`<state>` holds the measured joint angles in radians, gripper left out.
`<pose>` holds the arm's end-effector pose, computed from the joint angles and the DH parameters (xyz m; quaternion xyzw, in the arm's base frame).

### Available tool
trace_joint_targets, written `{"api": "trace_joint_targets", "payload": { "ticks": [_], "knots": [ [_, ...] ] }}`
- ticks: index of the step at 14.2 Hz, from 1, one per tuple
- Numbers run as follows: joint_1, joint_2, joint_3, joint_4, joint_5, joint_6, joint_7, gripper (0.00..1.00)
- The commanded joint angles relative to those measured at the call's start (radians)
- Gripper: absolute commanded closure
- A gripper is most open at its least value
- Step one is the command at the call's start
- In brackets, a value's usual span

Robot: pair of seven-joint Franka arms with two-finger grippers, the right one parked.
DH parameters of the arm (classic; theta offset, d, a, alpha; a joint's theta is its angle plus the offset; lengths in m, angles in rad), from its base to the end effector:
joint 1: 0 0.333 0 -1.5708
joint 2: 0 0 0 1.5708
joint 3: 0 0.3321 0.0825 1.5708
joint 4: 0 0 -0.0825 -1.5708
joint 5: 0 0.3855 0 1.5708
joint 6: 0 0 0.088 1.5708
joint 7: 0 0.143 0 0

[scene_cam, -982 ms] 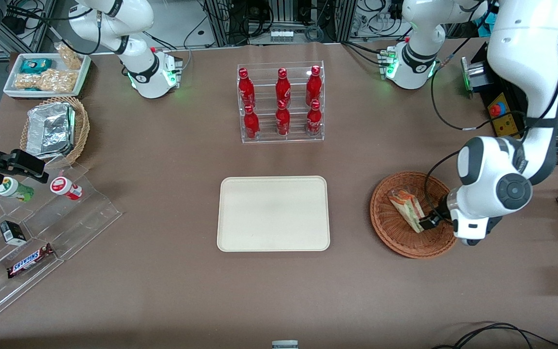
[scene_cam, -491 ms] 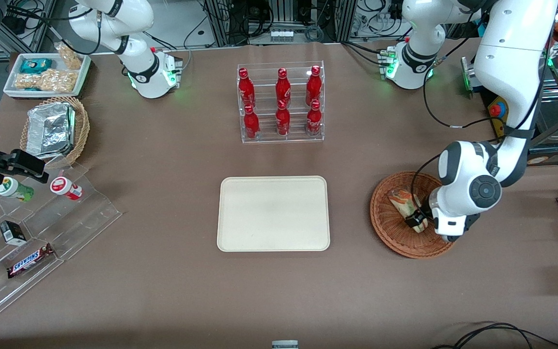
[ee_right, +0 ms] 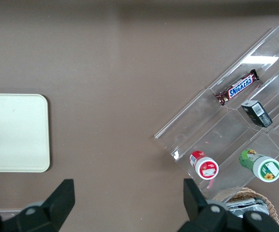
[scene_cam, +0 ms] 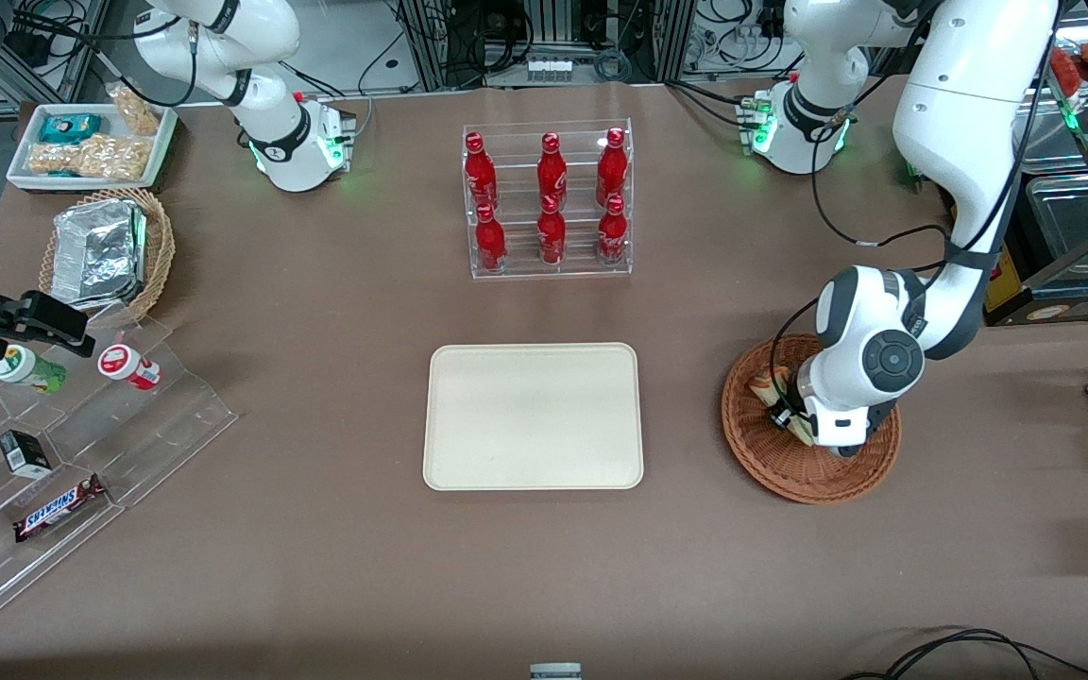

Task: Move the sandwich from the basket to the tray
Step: 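Reach the left gripper down to the sandwich in the wicker basket, then lift the sandwich and carry it over the cream tray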

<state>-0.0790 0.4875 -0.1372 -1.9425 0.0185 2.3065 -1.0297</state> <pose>0.5991 -0.1295 0.1996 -0.9167 -0.3942 0.0633 0.0135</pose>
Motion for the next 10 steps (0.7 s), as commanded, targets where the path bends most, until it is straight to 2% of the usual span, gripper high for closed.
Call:
{"api": "trace_joint_targets", "payload": {
  "ticks": [1, 3, 6, 10],
  "knots": [
    [-0.008, -0.059, 0.007, 0.026, -0.002, -0.069, -0.015, 0.89],
    [-0.059, -0.101, 0.005, 0.08, -0.002, -0.184, -0.017, 0.92],
    [-0.14, -0.092, 0.005, 0.229, -0.009, -0.321, -0.029, 0.91],
    [-0.267, -0.034, 0.005, 0.322, 0.004, -0.338, -0.113, 0.9]
  ]
}}
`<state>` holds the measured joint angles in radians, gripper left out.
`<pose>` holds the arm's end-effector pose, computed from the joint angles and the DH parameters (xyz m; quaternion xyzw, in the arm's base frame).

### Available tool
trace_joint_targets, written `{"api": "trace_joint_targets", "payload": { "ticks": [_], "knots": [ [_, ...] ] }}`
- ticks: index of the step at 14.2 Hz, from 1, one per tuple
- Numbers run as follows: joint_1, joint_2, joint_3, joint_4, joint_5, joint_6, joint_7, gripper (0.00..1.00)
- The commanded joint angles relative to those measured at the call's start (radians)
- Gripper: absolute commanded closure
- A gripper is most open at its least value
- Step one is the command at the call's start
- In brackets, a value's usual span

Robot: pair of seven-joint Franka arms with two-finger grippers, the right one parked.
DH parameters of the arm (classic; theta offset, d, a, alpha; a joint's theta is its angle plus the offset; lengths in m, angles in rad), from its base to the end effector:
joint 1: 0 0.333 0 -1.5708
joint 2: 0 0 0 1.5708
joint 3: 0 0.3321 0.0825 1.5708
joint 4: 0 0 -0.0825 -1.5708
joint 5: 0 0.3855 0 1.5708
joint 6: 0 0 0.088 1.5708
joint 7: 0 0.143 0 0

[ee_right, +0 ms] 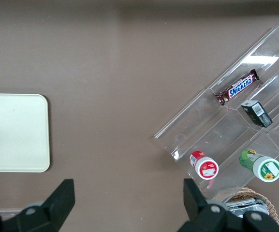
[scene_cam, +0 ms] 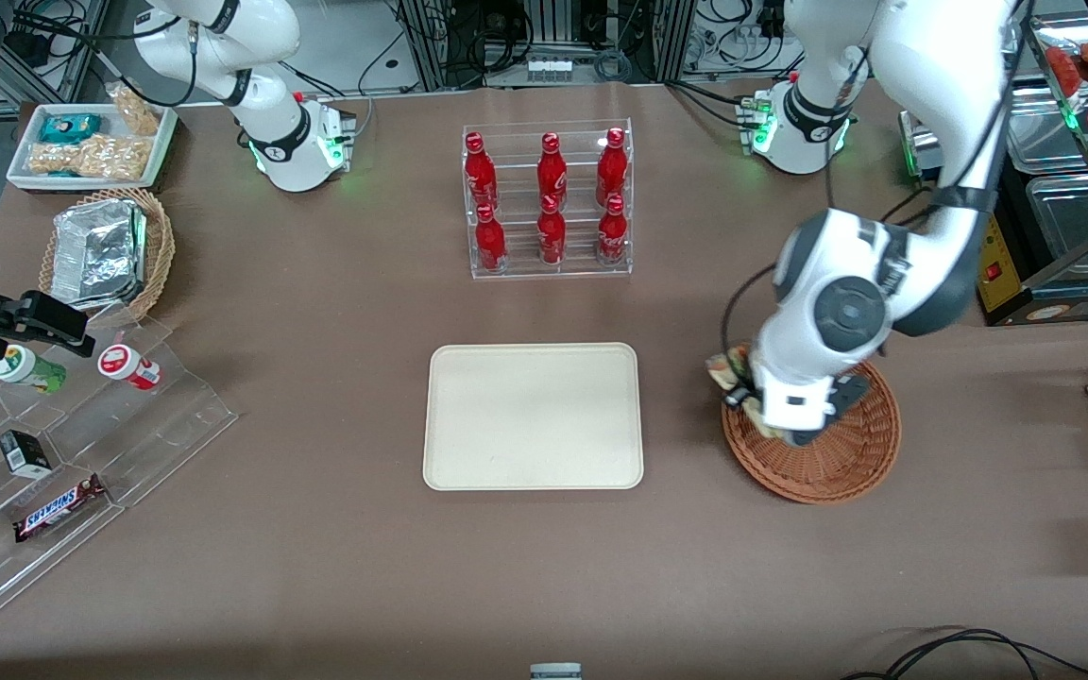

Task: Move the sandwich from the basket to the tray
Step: 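Lift the sandwich and carry it over the cream tray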

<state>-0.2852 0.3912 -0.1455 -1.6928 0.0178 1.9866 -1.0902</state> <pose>0.5971 -0.2641 0.3426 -0.9449 -0.3235 0.0475 0.0177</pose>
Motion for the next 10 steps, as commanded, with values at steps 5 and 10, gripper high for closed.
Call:
{"api": "trace_joint_targets", "payload": {
  "ticks": [5, 10],
  "knots": [
    [-0.156, 0.172, 0.015, 0.179, 0.048, -0.02, -0.257, 0.9],
    [-0.193, 0.219, -0.011, 0.228, 0.074, 0.001, -0.043, 0.9]
  ]
}}
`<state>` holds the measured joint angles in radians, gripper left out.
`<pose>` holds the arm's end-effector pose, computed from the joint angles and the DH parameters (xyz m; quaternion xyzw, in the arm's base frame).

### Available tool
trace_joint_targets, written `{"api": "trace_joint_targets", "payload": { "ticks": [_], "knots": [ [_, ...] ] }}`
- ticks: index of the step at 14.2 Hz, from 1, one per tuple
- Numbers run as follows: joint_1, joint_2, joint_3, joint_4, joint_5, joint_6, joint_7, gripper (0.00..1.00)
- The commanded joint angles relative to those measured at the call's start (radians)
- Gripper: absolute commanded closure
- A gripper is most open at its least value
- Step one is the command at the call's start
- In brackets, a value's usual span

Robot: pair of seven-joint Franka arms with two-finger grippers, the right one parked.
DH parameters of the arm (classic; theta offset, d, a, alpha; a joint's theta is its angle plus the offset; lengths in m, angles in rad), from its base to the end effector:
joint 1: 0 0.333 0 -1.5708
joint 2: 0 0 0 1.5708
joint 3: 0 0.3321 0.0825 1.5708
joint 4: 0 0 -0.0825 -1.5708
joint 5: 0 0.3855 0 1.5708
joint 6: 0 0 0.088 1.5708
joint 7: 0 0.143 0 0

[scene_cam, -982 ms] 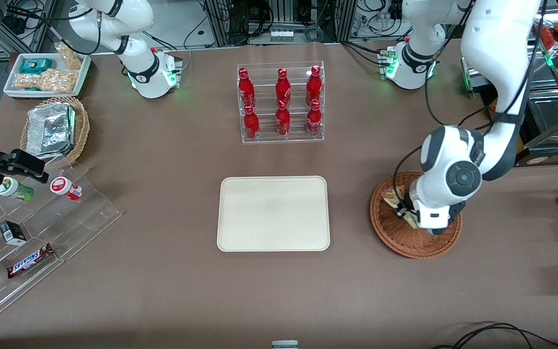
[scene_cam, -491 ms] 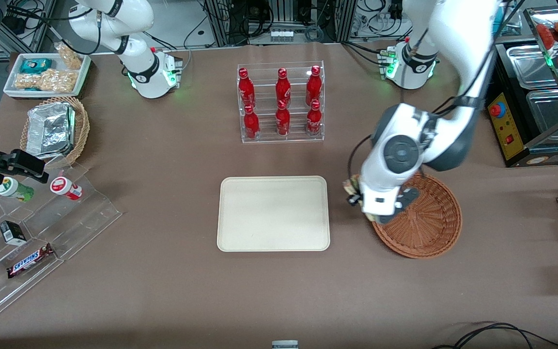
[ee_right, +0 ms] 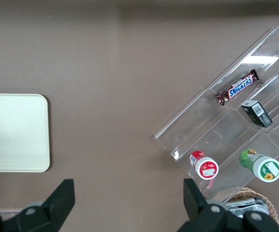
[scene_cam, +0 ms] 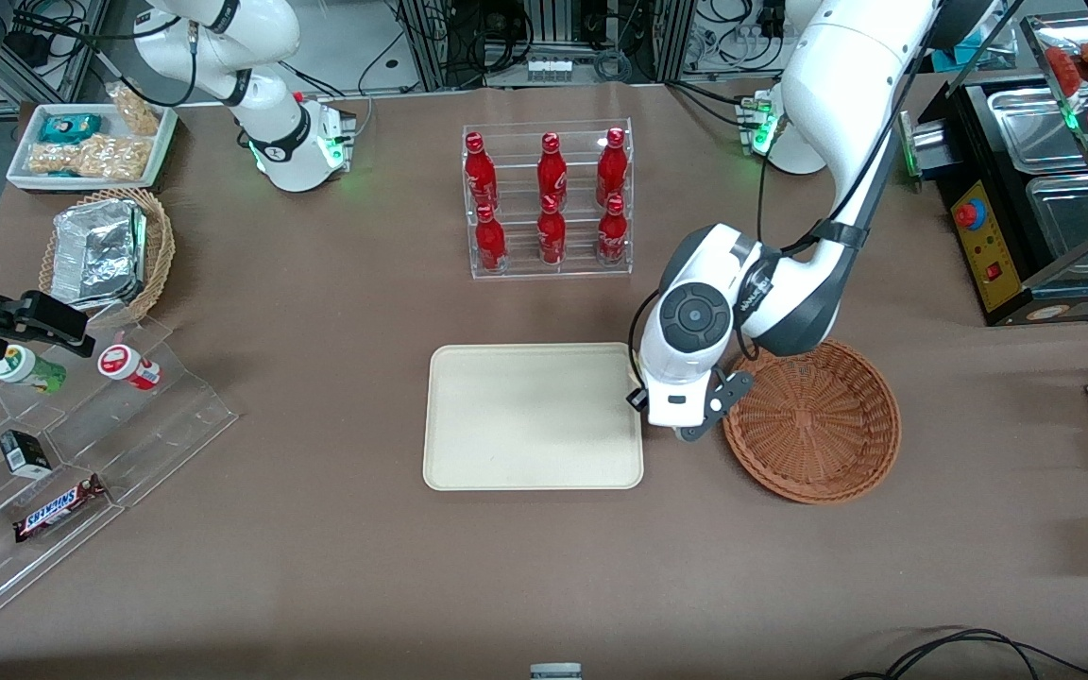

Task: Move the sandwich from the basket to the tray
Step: 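Lift the sandwich and carry it over the cream tray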

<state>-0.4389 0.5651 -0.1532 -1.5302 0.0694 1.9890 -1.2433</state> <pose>0.5879 -0.3710 0.2996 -0.9481 -0.3138 0.0385 0.0331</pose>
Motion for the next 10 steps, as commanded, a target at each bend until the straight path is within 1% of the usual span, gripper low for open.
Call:
{"api": "trace_joint_targets", "payload": {
  "ticks": [1, 4, 7, 9, 10],
  "knots": [
    [-0.05, 0.077, -0.017, 0.093, 0.021, 0.005, 0.187, 0.89],
    [-0.058, 0.168, -0.064, 0.191, 0.018, 0.068, 0.281, 0.88],
    [-0.06, 0.22, -0.104, 0.199, 0.016, 0.134, 0.427, 0.85],
    [-0.054, 0.243, -0.127, 0.193, 0.01, 0.151, 0.502, 0.86],
    [-0.053, 0.268, -0.141, 0.199, -0.008, 0.157, 0.527, 0.86]
  ]
}}
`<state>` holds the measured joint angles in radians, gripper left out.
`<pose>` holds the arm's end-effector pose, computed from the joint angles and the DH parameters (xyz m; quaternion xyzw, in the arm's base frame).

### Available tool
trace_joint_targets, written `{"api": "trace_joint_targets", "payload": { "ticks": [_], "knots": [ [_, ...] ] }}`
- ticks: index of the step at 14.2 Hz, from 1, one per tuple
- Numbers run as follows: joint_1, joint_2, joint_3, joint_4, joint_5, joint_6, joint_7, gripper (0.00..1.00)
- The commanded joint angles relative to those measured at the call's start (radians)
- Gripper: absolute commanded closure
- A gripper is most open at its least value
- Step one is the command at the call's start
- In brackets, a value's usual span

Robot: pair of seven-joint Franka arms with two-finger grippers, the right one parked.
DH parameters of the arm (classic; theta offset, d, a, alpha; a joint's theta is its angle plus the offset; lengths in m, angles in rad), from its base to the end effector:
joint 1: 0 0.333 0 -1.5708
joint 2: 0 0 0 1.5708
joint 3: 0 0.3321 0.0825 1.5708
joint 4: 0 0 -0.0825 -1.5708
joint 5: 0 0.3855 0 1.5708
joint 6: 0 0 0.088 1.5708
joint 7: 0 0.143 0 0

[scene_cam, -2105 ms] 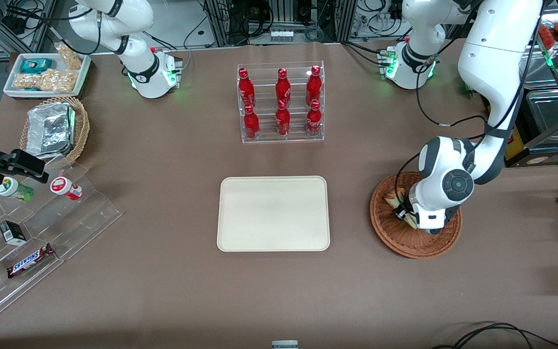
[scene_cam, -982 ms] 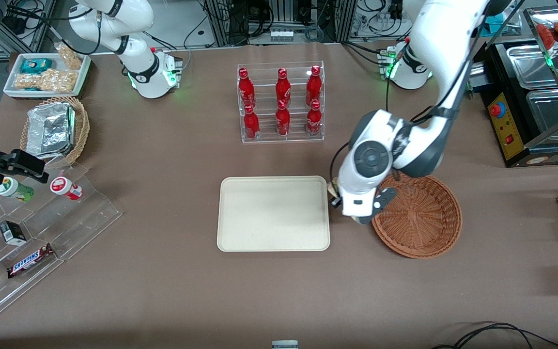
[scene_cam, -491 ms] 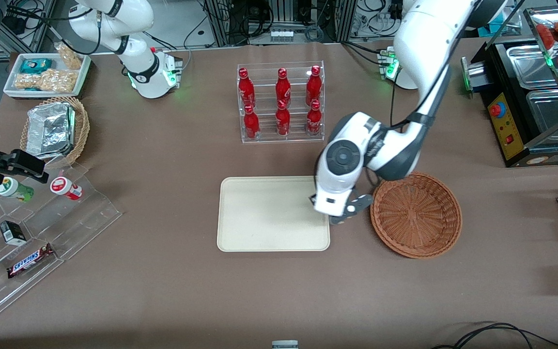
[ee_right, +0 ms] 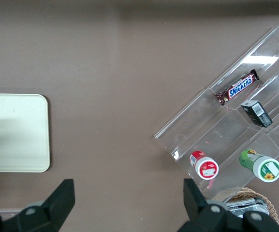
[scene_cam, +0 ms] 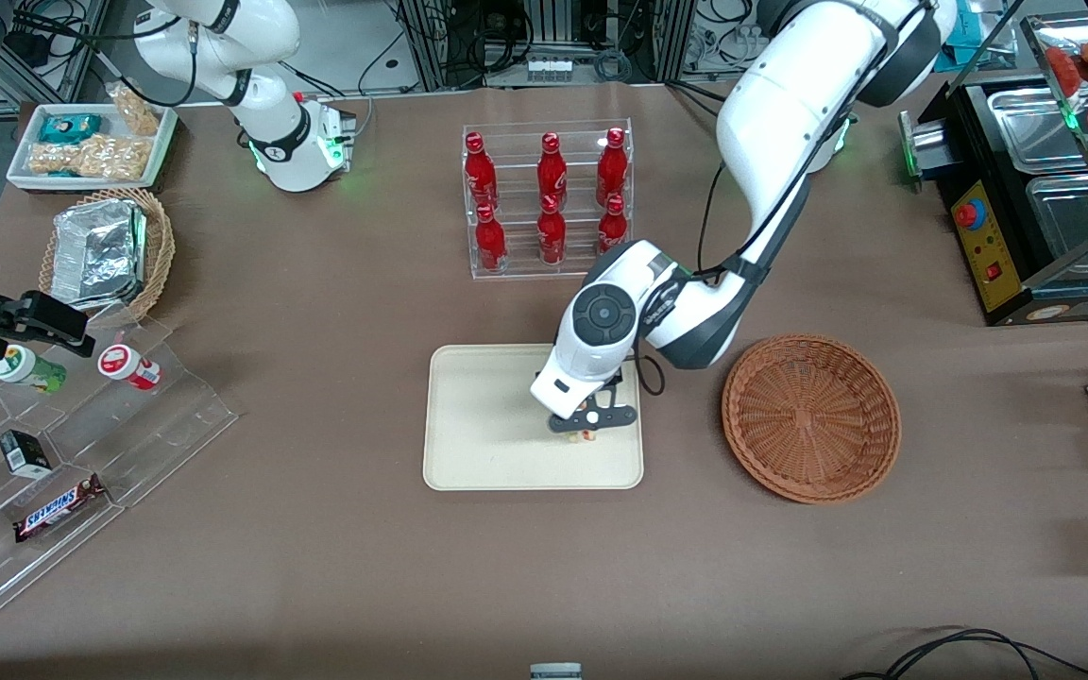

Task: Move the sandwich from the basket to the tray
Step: 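Lift the sandwich and carry it over the cream tray, then lower the sandwich onto the tray and open the left gripper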

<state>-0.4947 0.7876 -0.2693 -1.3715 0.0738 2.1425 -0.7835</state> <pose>0.5695 -0.4847 0.2338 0.9976 0.0284 -0.0407 0.0491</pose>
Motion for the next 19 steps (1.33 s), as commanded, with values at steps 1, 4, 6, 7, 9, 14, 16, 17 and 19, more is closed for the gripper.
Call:
{"api": "trace_joint_targets", "payload": {
  "ticks": [1, 4, 6, 7, 9, 14, 16, 17, 19],
  "knots": [
    [0.001, 0.067, -0.025, 0.058, -0.022, 0.026, 0.066, 0.86],
    [-0.027, 0.094, -0.025, 0.071, -0.016, 0.074, 0.058, 0.6],
    [-0.053, 0.099, -0.013, 0.071, -0.006, 0.089, 0.023, 0.4],
    [-0.053, 0.097, -0.013, 0.072, -0.006, 0.089, -0.002, 0.33],
    [-0.05, 0.093, -0.011, 0.072, -0.006, 0.089, -0.014, 0.3],
    [-0.044, 0.015, -0.007, 0.06, 0.0, 0.041, -0.092, 0.0],
    [-0.033, -0.089, 0.022, 0.06, -0.014, -0.163, -0.083, 0.0],
    [0.003, -0.149, 0.022, 0.06, -0.02, -0.246, -0.079, 0.0],
    [0.095, -0.256, 0.007, 0.022, -0.052, -0.332, -0.044, 0.0]
  ]
}}
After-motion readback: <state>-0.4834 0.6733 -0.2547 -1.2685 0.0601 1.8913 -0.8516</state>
